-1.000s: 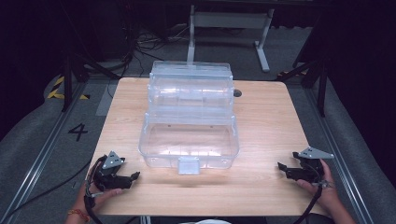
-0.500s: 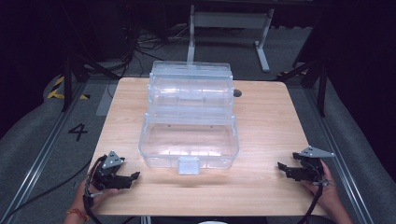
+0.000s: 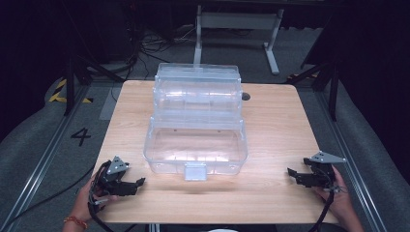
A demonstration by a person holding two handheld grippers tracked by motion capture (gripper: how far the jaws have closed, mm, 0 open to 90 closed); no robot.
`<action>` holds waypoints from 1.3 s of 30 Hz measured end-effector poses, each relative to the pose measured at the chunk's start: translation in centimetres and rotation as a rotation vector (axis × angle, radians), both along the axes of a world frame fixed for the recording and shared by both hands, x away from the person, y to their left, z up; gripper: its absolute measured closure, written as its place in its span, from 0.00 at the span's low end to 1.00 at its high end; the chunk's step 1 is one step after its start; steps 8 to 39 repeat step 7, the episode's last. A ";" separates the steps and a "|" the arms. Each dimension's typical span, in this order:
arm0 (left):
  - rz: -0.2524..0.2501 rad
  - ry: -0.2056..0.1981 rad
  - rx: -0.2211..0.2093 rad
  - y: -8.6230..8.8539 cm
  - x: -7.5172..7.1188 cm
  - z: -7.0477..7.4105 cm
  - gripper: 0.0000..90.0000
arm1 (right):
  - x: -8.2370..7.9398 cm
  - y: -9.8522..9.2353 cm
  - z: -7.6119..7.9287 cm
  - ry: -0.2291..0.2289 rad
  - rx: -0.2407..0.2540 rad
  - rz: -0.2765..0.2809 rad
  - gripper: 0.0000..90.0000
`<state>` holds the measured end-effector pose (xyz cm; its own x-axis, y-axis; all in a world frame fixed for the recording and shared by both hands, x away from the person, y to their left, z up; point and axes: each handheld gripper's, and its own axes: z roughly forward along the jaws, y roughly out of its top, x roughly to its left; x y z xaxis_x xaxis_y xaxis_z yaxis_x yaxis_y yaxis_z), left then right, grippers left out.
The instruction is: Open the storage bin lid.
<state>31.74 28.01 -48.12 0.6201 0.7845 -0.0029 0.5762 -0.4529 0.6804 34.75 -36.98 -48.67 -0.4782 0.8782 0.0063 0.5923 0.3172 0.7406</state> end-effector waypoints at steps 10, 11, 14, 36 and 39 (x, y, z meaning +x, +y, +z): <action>0.017 -0.004 -0.003 -0.1 -0.1 -0.1 0.15 | 0.0 0.0 0.0 0.002 -0.002 -0.001 0.18; 0.017 -0.004 -0.003 -0.1 -0.1 -0.1 0.15 | 0.0 0.0 0.0 0.002 -0.002 -0.001 0.18; 0.017 -0.004 -0.003 -0.1 -0.1 -0.1 0.15 | 0.0 0.0 0.0 0.002 -0.002 -0.001 0.18; 0.017 -0.004 -0.003 -0.1 -0.1 -0.1 0.15 | 0.0 0.0 0.0 0.002 -0.002 -0.001 0.18; 0.017 -0.004 -0.003 -0.1 -0.1 -0.1 0.15 | 0.0 0.0 0.0 0.002 -0.002 -0.001 0.18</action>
